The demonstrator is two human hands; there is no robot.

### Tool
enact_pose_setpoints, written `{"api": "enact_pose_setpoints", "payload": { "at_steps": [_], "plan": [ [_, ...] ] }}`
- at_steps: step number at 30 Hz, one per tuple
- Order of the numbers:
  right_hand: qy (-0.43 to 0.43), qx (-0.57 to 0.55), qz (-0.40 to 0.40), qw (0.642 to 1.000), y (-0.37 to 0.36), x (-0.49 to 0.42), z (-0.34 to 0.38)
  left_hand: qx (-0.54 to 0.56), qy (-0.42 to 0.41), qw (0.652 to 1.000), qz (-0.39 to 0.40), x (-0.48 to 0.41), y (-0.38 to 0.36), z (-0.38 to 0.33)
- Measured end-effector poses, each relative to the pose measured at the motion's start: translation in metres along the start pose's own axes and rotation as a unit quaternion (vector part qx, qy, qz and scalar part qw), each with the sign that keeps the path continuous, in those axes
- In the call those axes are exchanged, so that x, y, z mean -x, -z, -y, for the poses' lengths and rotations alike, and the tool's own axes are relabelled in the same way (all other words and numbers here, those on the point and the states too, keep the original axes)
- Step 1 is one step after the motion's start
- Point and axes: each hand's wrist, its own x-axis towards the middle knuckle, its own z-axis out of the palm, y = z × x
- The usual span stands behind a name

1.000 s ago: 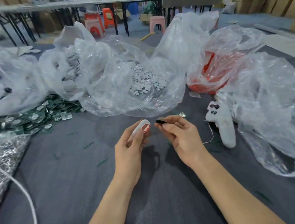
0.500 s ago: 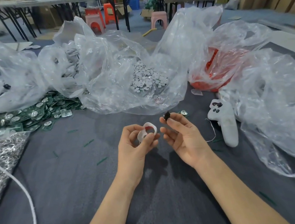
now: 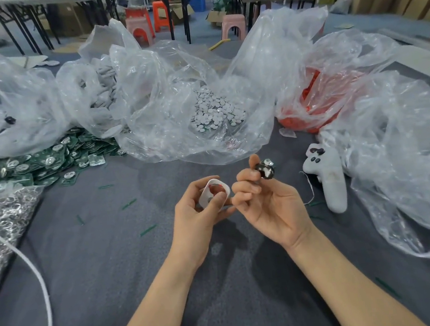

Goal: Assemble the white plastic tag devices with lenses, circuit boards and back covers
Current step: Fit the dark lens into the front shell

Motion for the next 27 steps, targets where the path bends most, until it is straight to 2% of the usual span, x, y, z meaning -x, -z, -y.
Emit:
{"api": "enact_pose_setpoints", "payload": {
  "at_steps": [16, 23, 27],
  "plan": [
    [-0.012, 0.002, 0.057, 0.998, -0.01, 0.004, 0.001, -0.005, -0.014, 1.0, 0.003, 0.001, -0.001, 0.0],
    [0.052, 0.019, 0.02, 0.998, -0.002, -0.001, 0.005, -0.005, -0.023, 1.0, -0.003, 0.002, 0.0, 0.0],
    [0.074, 0.069, -0.058, 0.993, 0.003, -0.006, 0.003, -0.02, -0.036, 0.999, -0.012, 0.002, -0.001, 0.0]
  ]
}}
